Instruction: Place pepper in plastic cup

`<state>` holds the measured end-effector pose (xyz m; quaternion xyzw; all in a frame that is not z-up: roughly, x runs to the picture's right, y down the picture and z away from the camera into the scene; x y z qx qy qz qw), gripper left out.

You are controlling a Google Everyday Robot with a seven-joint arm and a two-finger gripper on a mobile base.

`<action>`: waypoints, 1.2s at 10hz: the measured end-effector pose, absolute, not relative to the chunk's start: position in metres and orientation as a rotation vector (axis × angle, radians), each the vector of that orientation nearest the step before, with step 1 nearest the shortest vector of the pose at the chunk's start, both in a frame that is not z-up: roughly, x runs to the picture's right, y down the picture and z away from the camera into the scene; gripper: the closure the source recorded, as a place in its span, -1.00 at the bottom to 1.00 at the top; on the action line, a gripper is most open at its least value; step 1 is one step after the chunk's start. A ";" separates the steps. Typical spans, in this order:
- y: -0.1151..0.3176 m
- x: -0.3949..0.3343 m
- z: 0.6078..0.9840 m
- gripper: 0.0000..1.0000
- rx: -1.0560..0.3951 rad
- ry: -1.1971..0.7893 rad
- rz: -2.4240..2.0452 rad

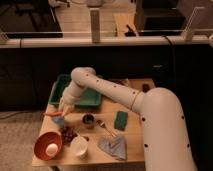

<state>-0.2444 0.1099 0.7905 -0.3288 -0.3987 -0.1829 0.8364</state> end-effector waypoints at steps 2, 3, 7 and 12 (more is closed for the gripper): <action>0.109 -0.249 0.789 1.00 -0.691 -0.805 -0.405; 0.110 -0.255 0.787 1.00 -0.691 -0.790 -0.421; 0.115 -0.279 0.783 1.00 -0.657 -0.712 -0.480; 0.124 -0.282 0.786 0.79 -0.635 -0.613 -0.508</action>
